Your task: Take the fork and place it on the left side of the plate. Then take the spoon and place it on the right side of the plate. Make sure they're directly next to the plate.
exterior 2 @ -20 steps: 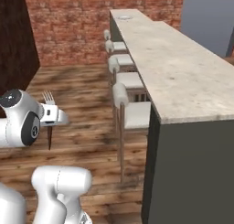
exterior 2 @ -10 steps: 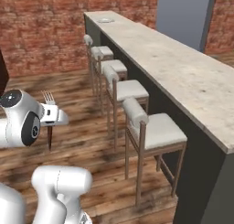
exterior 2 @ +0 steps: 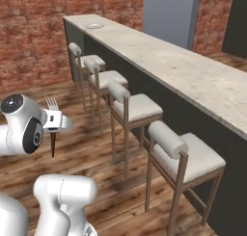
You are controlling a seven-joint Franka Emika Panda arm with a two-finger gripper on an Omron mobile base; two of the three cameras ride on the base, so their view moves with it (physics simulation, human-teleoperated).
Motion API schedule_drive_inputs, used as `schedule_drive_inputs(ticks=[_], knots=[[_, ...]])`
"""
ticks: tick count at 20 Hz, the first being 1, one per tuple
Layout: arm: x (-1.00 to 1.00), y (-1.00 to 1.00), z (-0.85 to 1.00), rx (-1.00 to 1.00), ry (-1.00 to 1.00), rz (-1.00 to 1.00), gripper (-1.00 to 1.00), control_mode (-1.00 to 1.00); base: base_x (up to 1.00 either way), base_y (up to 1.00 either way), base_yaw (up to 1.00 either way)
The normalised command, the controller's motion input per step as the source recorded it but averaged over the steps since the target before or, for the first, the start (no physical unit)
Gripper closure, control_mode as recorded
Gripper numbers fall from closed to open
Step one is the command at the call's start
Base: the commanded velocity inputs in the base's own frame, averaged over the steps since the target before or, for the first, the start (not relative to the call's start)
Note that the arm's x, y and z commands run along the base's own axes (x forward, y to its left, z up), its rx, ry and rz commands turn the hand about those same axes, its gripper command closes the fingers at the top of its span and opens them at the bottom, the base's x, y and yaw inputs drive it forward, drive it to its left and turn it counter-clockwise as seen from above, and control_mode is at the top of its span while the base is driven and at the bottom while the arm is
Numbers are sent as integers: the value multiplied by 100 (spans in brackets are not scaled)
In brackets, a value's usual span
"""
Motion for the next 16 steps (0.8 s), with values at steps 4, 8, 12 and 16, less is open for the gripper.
schedule_drive_inputs(ticks=[4,8,12,16], knots=[[0,0,0,0,0,0,100,100,66,100,-27],[0,0,0,0,0,0,100,100,71,100,-25],[0,0,0,0,0,0,100,100,75,100,-24],[0,0,0,0,0,0,100,100,76,100,-24]])
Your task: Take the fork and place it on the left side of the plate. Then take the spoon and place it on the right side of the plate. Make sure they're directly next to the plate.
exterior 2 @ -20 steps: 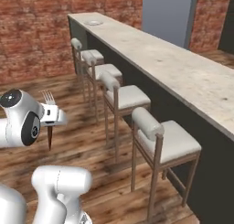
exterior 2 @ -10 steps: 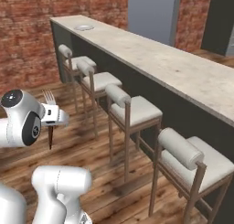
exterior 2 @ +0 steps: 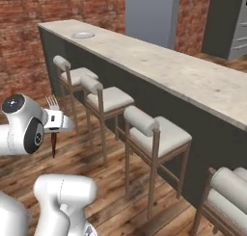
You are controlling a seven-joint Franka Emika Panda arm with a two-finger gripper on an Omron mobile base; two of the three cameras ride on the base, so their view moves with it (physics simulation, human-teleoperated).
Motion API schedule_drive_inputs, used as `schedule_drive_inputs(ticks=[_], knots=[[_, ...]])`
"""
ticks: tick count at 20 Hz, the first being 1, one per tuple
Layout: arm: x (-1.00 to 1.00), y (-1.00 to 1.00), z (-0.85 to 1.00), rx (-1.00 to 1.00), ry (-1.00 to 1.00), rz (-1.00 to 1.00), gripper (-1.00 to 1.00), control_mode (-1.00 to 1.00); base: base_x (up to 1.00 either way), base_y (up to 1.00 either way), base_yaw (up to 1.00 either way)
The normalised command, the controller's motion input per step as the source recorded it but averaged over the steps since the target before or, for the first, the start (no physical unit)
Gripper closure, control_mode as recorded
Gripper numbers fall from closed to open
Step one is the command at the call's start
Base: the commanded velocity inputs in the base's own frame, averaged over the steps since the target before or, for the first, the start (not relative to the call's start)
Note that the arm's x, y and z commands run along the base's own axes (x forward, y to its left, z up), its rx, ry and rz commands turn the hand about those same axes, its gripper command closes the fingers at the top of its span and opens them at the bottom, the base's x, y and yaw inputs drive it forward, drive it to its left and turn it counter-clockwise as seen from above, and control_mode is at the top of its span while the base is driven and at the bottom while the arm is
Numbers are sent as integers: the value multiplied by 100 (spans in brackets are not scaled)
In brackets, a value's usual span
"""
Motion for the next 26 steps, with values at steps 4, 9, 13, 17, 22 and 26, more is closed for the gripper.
schedule_drive_inputs(ticks=[4,9,13,17,22,26], knots=[[0,0,0,0,0,0,100,100,74,100,-25],[0,0,0,0,0,0,100,100,73,100,-27],[0,0,0,0,0,0,100,100,67,100,-28],[0,0,0,0,0,0,100,100,65,100,-29],[0,0,0,0,0,0,100,100,58,100,-28],[0,0,0,0,0,0,100,100,61,100,-29]])
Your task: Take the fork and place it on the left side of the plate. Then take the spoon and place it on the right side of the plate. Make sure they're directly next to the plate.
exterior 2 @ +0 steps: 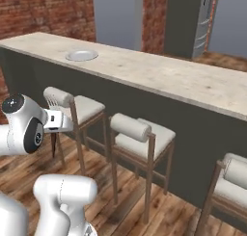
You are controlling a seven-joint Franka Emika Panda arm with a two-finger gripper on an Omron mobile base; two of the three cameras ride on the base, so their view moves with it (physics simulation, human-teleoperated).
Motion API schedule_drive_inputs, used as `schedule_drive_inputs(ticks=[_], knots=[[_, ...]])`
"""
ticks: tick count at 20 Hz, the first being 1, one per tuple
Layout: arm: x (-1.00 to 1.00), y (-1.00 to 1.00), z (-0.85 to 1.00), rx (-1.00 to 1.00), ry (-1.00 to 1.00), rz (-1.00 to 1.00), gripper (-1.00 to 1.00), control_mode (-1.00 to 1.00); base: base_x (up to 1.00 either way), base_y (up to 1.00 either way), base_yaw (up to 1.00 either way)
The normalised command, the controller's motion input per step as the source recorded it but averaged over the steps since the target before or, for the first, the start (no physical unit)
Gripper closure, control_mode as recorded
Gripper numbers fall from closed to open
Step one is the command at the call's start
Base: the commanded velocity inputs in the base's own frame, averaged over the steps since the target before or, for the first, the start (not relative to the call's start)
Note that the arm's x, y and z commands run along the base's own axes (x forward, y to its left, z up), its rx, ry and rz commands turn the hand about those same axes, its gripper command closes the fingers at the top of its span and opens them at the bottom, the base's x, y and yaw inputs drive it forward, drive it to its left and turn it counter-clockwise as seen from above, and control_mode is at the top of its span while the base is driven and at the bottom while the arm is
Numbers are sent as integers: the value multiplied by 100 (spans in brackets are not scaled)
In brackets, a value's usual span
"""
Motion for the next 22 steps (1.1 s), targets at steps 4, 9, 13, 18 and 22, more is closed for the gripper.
schedule_drive_inputs(ticks=[4,9,13,18,22], knots=[[0,0,0,0,0,0,100,100,62,100,-29],[0,0,0,0,0,0,100,100,58,97,-27],[0,0,0,0,0,0,100,100,54,87,-28],[0,0,0,0,0,0,100,100,60,81,-31],[0,0,0,0,0,0,100,100,70,65,-33]])
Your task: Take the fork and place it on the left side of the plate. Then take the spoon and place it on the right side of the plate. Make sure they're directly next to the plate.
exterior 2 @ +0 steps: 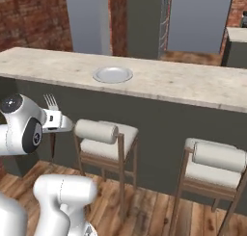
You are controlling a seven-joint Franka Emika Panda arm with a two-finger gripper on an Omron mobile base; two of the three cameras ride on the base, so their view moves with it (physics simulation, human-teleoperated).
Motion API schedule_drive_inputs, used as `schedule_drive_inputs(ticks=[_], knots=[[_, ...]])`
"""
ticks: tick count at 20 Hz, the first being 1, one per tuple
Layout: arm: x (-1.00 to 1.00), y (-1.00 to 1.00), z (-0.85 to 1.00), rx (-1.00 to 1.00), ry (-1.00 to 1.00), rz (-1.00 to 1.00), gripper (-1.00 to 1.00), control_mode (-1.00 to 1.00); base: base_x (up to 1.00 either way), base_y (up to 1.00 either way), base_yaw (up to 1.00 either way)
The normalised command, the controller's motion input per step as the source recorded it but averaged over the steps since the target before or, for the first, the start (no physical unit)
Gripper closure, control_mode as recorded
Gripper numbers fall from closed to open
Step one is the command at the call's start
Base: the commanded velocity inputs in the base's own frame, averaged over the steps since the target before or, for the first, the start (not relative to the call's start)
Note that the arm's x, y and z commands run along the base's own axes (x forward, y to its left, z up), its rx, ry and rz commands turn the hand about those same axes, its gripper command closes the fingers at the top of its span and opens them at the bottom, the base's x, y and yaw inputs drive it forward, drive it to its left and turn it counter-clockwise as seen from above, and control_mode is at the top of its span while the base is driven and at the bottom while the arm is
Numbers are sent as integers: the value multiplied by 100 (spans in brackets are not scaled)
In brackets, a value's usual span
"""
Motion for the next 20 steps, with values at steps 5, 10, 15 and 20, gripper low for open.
schedule_drive_inputs(ticks=[5,10,15,20], knots=[[0,0,0,0,0,0,100,100,81,58,-34],[0,0,0,0,0,0,100,100,74,52,-34],[38,21,1,0,0,-12,100,-100,48,40,-20],[100,38,15,0,5,-19,100,-100,0,0,0]])
